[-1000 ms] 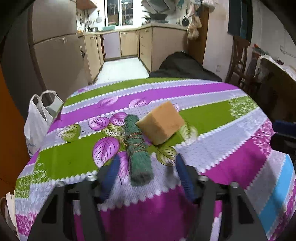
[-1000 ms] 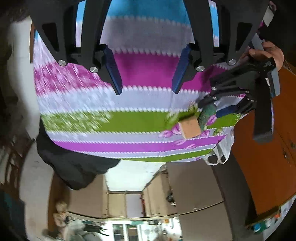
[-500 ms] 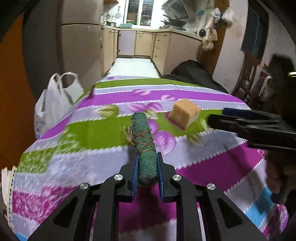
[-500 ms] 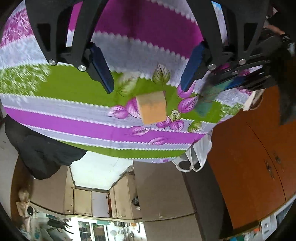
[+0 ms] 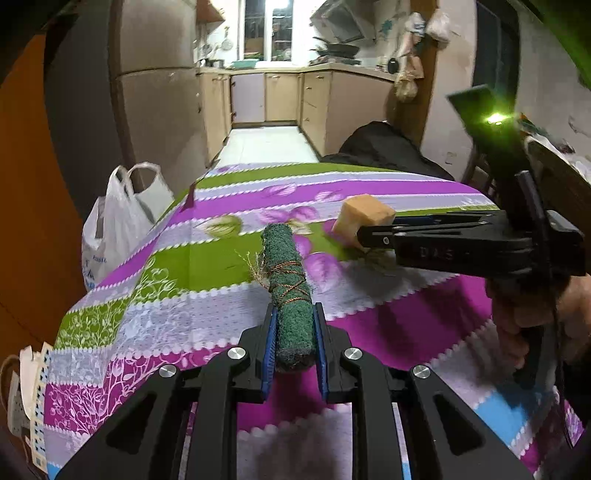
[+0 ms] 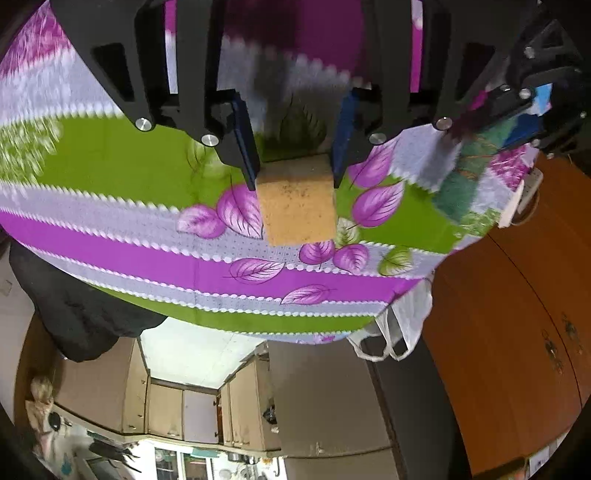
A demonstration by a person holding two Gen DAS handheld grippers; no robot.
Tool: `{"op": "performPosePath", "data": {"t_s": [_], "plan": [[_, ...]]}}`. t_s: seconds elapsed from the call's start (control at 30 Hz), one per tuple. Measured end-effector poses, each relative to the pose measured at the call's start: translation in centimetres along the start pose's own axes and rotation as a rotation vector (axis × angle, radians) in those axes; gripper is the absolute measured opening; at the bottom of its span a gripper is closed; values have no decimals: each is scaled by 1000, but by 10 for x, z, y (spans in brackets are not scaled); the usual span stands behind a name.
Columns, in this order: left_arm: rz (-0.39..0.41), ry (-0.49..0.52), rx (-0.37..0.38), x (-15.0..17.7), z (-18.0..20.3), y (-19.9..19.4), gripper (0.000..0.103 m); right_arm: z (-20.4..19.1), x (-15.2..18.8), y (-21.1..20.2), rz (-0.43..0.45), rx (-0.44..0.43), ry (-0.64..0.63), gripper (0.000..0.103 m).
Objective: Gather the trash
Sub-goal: 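Carry the scrubber and sponge over the trash bag with both grippers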
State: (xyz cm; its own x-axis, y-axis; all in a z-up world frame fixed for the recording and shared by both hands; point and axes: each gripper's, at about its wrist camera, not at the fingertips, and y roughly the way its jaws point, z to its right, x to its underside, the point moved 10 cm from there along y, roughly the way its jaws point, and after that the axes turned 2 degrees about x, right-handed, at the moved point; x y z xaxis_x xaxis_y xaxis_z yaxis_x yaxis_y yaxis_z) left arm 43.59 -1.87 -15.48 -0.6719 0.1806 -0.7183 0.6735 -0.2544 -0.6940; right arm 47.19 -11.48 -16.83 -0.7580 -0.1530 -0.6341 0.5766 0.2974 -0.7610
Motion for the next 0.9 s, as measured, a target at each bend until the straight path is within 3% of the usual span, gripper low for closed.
{"op": "performPosePath", "data": {"t_s": [0.13,0.23,0.3,0.43,0.67,0.8,0.9], "plan": [[11,60,37,-2,27,-14,19,4,34,-51,4,-25,50,35],[5,156,102,2,72,-30,19,20,77,-106,1,-38,130,35],[8,225,147,8,105,-41,19,43,117,-154,-1,-3,193,35],[17,350,276,20,188,-70,19,88,172,-236,17,112,305,35],[63,585,525,39,360,-141,19,168,245,-414,147,406,483,35],[82,694,625,45,450,-176,19,194,275,-470,158,514,545,35],[51,751,703,50,508,-193,19,209,292,-495,137,562,587,35]]}}
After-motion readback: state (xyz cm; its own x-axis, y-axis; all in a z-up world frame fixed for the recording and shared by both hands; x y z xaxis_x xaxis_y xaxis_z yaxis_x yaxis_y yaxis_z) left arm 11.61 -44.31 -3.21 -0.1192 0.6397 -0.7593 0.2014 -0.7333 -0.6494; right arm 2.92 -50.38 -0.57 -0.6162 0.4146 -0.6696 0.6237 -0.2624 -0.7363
